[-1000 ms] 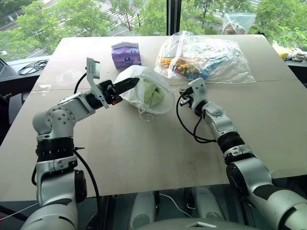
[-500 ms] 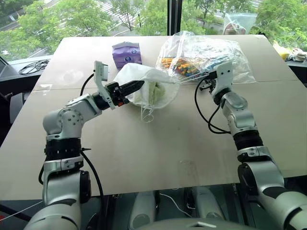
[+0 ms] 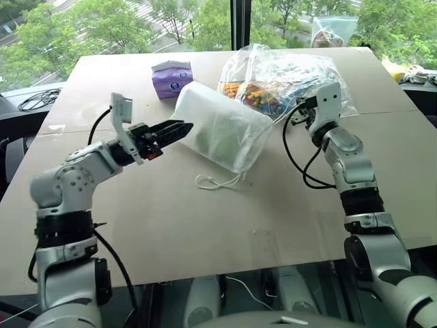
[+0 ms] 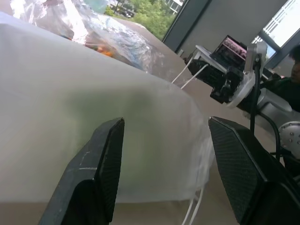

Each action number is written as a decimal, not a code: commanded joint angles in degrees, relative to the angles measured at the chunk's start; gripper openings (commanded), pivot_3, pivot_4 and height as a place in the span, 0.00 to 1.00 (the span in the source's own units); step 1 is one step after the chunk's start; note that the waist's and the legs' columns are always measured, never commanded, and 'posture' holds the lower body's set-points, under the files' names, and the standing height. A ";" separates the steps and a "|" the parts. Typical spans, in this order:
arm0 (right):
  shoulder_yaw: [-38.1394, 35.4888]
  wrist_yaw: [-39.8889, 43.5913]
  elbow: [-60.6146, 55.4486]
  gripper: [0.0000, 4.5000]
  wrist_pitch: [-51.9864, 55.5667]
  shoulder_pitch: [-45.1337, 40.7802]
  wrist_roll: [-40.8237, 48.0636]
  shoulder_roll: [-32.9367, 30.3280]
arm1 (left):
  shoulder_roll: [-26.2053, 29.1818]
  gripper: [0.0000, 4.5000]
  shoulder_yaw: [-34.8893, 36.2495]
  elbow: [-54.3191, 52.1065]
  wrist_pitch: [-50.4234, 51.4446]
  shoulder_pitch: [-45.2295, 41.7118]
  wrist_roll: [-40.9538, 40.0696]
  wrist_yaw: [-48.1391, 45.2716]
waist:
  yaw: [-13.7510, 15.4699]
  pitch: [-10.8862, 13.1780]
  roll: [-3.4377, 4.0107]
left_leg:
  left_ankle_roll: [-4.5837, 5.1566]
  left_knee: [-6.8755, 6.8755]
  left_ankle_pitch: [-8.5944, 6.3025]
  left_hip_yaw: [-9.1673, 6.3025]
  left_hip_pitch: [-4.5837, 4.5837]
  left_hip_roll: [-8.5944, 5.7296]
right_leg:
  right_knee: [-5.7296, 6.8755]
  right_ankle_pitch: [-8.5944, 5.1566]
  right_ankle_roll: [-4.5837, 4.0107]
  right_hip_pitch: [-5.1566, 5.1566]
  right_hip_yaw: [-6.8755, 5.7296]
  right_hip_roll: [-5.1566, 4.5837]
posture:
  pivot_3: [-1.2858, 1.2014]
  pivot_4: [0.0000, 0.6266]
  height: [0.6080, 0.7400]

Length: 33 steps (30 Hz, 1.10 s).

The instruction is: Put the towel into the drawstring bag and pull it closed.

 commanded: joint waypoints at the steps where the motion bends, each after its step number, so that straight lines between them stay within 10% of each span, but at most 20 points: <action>1: 0.34 0.21 -2.04 0.00 -0.22 -1.01 -0.14 0.01 | 4.16 0.65 -5.91 -7.66 -5.06 8.37 6.83 -3.23 | -0.01 0.01 0.05 | 0.12 0.00 -0.07 0.03 0.02 0.00 | -0.01 -0.04 0.06 0.00 0.02 -0.02 | 0.52 0.24 1.00; 33: 1.85 0.13 -3.24 0.00 0.95 -0.58 -0.42 1.24 | -9.44 0.65 -25.37 5.60 -35.60 8.92 35.50 0.12 | 1.99 -0.07 0.20 | 0.22 0.10 -0.09 0.05 0.01 -0.02 | 0.03 -0.03 0.07 0.04 -0.09 -0.07 | 0.52 0.24 1.00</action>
